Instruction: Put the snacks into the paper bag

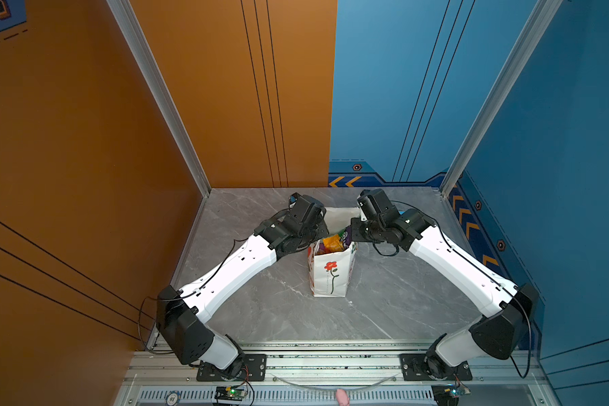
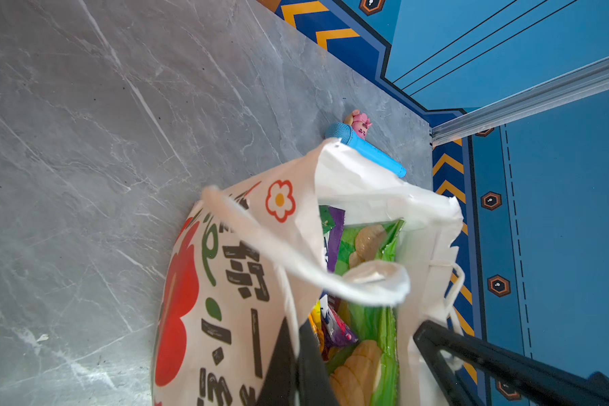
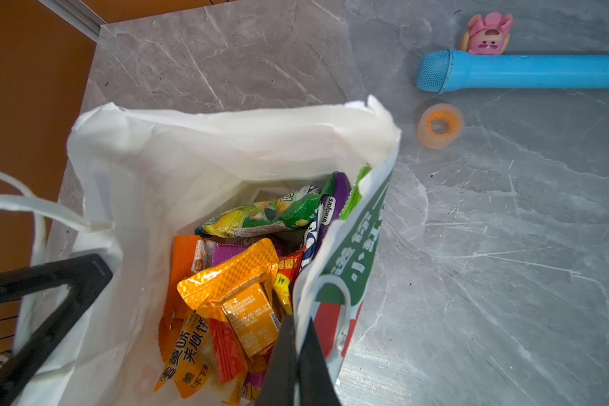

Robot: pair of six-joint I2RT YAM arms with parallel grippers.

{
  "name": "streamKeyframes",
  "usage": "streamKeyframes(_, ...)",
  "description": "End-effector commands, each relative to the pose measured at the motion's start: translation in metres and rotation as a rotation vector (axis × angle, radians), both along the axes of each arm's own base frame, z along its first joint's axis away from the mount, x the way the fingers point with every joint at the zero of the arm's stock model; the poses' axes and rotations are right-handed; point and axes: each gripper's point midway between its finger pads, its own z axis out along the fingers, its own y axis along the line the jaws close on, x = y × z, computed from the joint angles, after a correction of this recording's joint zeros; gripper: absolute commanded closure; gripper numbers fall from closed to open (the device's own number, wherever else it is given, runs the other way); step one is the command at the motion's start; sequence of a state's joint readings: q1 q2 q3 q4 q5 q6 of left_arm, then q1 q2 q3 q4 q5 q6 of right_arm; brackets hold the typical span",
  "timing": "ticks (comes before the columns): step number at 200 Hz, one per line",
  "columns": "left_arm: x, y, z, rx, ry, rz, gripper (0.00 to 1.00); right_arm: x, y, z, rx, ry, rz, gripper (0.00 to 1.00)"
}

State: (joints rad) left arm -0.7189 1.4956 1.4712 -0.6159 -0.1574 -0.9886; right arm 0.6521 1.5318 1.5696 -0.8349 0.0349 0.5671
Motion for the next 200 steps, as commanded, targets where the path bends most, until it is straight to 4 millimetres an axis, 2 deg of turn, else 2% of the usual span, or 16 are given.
streamKeyframes(1, 0.006, -0.001, 0.034, -0.072, -0.103, -0.027, 0.93, 0.004, 0.011, 0.015, 0.027, -0.022, 0.054, 0.87)
streamKeyframes(23, 0.008, 0.011, 0.033, -0.072, -0.1, -0.033, 0.79, 0.002, 0.007, 0.018, 0.004, -0.038, 0.054, 0.78)
streamKeyframes(44, 0.007, 0.011, 0.036, -0.063, -0.11, -0.101, 0.68, 0.0, -0.004, 0.023, -0.016, -0.061, 0.036, 0.6)
streamKeyframes(67, 0.004, 0.017, 0.043, 0.004, -0.172, -0.15, 0.43, -0.004, -0.015, 0.031, -0.025, -0.093, 0.024, 0.5)
streamKeyframes(82, 0.003, 0.025, 0.047, 0.035, -0.203, -0.159, 0.32, -0.006, -0.023, 0.038, -0.028, -0.116, 0.012, 0.43)
streamKeyframes(87, 0.002, 0.029, 0.05, 0.046, -0.216, -0.16, 0.18, -0.007, -0.026, 0.04, -0.029, -0.123, 0.007, 0.39)
streamKeyframes(89, 0.002, 0.03, 0.05, 0.051, -0.22, -0.16, 0.16, -0.007, -0.027, 0.042, -0.028, -0.127, 0.005, 0.38)
streamKeyframes(94, 0.001, 0.033, 0.052, 0.063, -0.231, -0.163, 0.0, -0.008, -0.031, 0.043, -0.029, -0.132, 0.0, 0.36)
streamKeyframes(125, -0.007, 0.065, 0.068, 0.161, -0.299, -0.141, 0.02, -0.012, -0.049, 0.052, -0.035, -0.163, -0.019, 0.26)
streamKeyframes(154, -0.019, 0.11, 0.08, 0.317, -0.387, -0.038, 0.02, -0.023, -0.073, 0.065, -0.084, -0.245, -0.036, 0.22)
streamKeyframes(164, -0.023, 0.127, 0.08, 0.37, -0.404, 0.011, 0.02, -0.026, -0.086, 0.069, -0.105, -0.277, -0.062, 0.2)
streamKeyframes(166, -0.024, 0.13, 0.08, 0.381, -0.407, 0.021, 0.02, -0.027, -0.09, 0.069, -0.11, -0.282, -0.07, 0.17)
streamKeyframes(169, -0.026, 0.135, 0.08, 0.396, -0.412, 0.034, 0.02, -0.028, -0.094, 0.07, -0.114, -0.291, -0.079, 0.04)
streamKeyframes(172, -0.027, 0.142, 0.08, 0.413, -0.417, 0.056, 0.02, -0.029, -0.098, 0.07, -0.12, -0.3, -0.092, 0.0)
streamKeyframes(200, -0.04, 0.197, 0.07, 0.586, -0.443, 0.261, 0.02, -0.04, -0.151, 0.067, -0.189, -0.361, -0.257, 0.0)
